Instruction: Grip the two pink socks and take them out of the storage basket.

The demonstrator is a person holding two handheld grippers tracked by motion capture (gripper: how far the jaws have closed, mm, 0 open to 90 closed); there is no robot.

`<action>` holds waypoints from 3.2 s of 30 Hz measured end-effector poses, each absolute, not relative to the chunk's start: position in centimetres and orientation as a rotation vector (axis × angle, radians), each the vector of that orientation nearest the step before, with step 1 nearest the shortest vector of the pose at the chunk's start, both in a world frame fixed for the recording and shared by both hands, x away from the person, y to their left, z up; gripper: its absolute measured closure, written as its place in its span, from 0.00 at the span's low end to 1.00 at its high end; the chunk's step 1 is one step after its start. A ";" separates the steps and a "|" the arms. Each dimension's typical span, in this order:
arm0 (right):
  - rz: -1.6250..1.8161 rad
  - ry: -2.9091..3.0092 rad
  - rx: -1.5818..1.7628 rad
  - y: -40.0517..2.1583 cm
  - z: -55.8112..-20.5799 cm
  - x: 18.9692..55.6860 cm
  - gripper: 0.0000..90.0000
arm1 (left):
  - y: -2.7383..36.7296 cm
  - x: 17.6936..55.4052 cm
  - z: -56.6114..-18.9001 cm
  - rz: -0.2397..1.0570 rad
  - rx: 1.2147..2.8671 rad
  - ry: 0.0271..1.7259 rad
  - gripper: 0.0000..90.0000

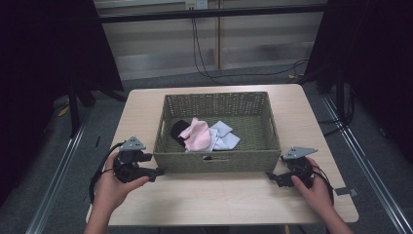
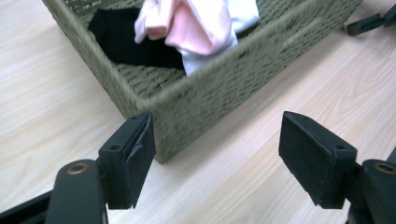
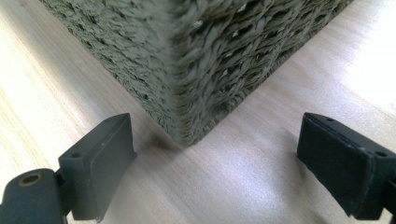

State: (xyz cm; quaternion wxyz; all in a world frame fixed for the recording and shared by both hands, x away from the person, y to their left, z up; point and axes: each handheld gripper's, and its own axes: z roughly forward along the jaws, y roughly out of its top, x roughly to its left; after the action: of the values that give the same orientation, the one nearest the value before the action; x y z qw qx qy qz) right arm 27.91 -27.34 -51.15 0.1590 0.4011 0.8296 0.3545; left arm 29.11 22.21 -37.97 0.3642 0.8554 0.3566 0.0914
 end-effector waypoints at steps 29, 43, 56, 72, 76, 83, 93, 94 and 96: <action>1.015 2.370 1.148 -27.3 -51.2 27.9 0.11 | 17.9 35.5 -34.9 0.197 2.234 0.916 0.30; 1.015 2.371 1.149 -27.3 -51.2 27.9 0.11 | 16.6 37.9 -35.6 0.193 2.243 0.960 0.31; 1.014 2.372 1.148 -27.3 -51.1 27.9 0.11 | 14.7 39.9 -36.6 0.191 2.286 0.971 0.35; 1.014 2.373 1.143 -27.3 -51.2 27.9 0.11 | 12.4 41.4 -38.4 0.149 2.362 0.969 0.42; 1.014 2.374 1.143 -27.3 -51.2 27.9 0.11 | 12.2 41.8 -38.9 0.136 2.377 0.981 0.45; 1.014 2.375 1.144 -27.3 -51.1 27.9 0.11 | 11.6 42.5 -40.5 0.066 2.420 0.987 0.51; 1.019 2.378 1.141 -27.3 -51.2 27.9 0.11 | 11.2 42.9 -41.5 -0.056 2.447 1.026 0.83; 1.019 2.378 1.142 -27.3 -51.2 27.9 0.11 | 11.2 42.9 -41.5 -0.056 2.447 1.026 0.90; 1.019 2.378 1.141 -27.3 -51.2 27.9 0.11 | 11.2 43.0 -41.5 -0.102 2.438 1.034 0.98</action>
State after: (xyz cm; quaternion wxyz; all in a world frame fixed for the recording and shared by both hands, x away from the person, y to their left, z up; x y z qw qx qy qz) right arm 27.90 -27.33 -51.16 0.1566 0.3984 0.8307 0.3559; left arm 42.96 11.23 -41.54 0.2434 0.8923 0.3783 -0.0374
